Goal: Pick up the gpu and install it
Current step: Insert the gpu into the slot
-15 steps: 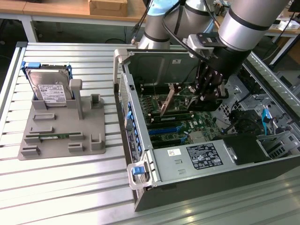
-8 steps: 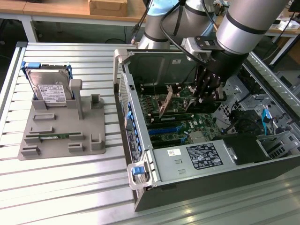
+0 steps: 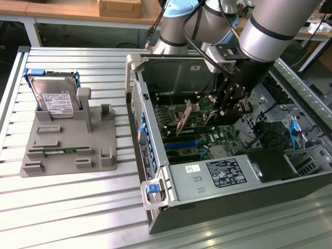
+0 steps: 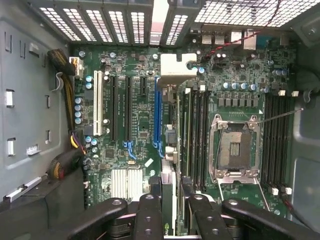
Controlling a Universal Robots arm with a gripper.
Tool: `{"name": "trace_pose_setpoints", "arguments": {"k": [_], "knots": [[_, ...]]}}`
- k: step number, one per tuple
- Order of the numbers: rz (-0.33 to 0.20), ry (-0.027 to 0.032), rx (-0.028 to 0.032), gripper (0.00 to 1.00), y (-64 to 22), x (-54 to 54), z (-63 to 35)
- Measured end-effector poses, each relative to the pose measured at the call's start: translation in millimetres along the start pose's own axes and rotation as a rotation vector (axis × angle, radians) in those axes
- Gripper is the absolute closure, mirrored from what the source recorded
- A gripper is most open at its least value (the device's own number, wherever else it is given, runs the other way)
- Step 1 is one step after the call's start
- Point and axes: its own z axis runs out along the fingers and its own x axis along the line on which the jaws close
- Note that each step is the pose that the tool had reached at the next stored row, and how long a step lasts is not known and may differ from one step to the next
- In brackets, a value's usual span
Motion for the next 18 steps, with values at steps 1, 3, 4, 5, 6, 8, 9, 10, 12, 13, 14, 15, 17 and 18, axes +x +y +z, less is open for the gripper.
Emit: {"name": "trace_pose_setpoints", "arguments": {"k": [1,3,4,5,6,8,9,10,12,13,14,15,17,18], "knots": [[-0.008,0.0000,-0.0004,0.74,0.0,0.0,0.1],[-0.013,-0.0001,-0.0007,0.74,0.6,0.5,1.5],[-0.013,-0.0001,-0.0007,0.74,2.4,1.4,2.5],[-0.013,-0.0002,-0.0007,0.74,4.2,2.7,3.5],[-0.013,-0.0002,-0.0007,0.74,5.2,3.5,4.2],[-0.013,-0.0004,-0.0007,0.74,7.6,5.6,5.6],[-0.013,-0.0006,-0.0007,0.74,8.7,6.4,6.3],[-0.013,-0.0007,-0.0007,0.74,9.9,7.4,7.2],[-0.013,-0.0008,-0.0007,0.74,11.4,8.3,8.0],[-0.013,-0.0008,-0.0007,0.74,11.8,8.6,8.3],[-0.013,-0.0007,-0.0008,0.74,12.3,8.9,8.7],[-0.013,-0.0008,-0.0007,0.74,12.9,9.1,9.5],[-0.013,-0.0009,-0.0007,0.74,13.8,9.4,10.0],[-0.013,-0.0010,-0.0007,0.74,14.1,9.5,10.1]]}}
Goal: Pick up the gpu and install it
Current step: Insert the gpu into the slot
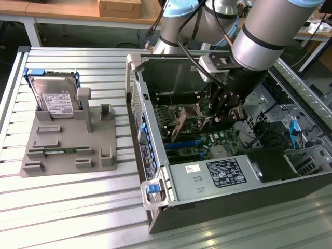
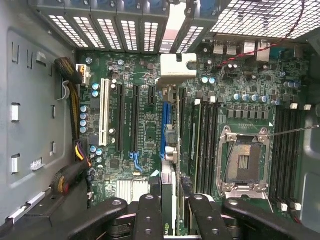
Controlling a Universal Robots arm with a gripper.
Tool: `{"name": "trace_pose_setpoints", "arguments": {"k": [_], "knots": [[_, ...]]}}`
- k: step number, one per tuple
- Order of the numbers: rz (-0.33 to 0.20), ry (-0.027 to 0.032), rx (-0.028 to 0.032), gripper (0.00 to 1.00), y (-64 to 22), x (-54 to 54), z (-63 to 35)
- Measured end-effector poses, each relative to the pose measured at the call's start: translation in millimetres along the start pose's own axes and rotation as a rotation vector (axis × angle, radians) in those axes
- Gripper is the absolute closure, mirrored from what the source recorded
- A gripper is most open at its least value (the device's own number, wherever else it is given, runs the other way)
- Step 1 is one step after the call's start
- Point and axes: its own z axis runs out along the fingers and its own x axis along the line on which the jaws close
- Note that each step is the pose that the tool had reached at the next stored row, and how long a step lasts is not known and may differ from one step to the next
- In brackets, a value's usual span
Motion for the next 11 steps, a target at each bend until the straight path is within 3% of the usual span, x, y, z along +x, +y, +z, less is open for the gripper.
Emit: {"name": "trace_pose_setpoints", "arguments": {"k": [11], "knots": [[0.000,0.0000,-0.0001,0.74,8.7,0.5,2.2]]}}
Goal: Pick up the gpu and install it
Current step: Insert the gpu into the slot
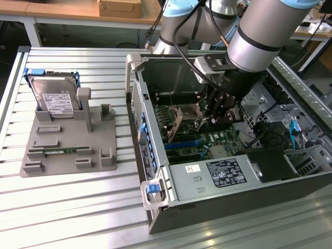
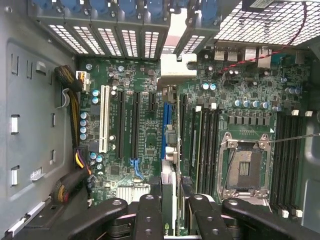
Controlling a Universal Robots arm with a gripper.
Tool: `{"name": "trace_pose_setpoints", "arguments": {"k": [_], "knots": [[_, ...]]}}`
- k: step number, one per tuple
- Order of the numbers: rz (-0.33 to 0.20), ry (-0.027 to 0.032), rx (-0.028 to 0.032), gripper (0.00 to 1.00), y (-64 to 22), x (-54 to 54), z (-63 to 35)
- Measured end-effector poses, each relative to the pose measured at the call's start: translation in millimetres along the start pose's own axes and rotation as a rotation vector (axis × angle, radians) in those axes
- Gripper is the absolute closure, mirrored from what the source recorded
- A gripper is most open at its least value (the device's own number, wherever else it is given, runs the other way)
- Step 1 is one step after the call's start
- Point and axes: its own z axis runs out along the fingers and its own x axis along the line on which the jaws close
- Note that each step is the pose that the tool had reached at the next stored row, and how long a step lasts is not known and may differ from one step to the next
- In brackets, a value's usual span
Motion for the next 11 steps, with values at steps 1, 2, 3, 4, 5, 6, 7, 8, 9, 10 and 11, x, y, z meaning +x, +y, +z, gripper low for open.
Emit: {"name": "trace_pose_setpoints", "arguments": {"k": [1,2,3,4,5,6,7,8,9,10,11], "knots": [[0.000,-0.0001,0.0000,0.74,1.0,0.0,0.4],[0.000,-0.0001,0.0000,0.74,2.4,0.0,0.8],[0.000,0.0000,0.0000,0.74,3.4,-0.1,1.0],[0.000,-0.0001,0.0000,0.74,4.4,-0.1,1.2],[0.000,-0.0001,0.0001,0.74,5.9,-0.2,1.5],[0.000,-0.0001,0.0000,0.74,6.8,-0.2,1.7],[0.000,-0.0001,0.0001,0.74,7.7,-0.2,1.8],[0.000,-0.0002,0.0001,0.74,8.7,-0.3,2.0],[0.000,-0.0002,0.0001,0.74,9.5,-0.3,2.1],[0.000,-0.0001,0.0001,0.74,10.1,-0.4,2.2],[0.000,-0.0001,0.0001,0.74,10.6,-0.4,2.3]]}}
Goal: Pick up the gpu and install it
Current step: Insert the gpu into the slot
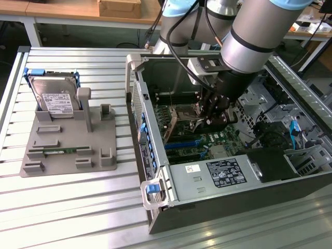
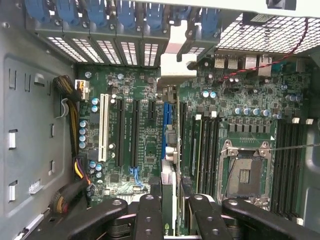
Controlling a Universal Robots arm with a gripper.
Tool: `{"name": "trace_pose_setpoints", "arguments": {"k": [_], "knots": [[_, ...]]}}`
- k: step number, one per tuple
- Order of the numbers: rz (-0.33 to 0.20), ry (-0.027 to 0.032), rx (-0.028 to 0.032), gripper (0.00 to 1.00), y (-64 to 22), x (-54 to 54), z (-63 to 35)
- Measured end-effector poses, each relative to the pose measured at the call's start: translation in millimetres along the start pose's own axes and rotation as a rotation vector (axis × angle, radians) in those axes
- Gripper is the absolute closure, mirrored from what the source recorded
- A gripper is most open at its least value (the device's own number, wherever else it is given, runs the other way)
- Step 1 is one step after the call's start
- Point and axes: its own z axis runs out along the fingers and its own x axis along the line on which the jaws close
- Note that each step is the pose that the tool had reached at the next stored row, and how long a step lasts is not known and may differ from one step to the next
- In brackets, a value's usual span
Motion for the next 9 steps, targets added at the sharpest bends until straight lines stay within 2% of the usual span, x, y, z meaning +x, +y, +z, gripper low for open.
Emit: {"name": "trace_pose_setpoints", "arguments": {"k": [9], "knots": [[0.002,0.0000,0.0001,0.74,9.9,-0.4,1.0]]}}
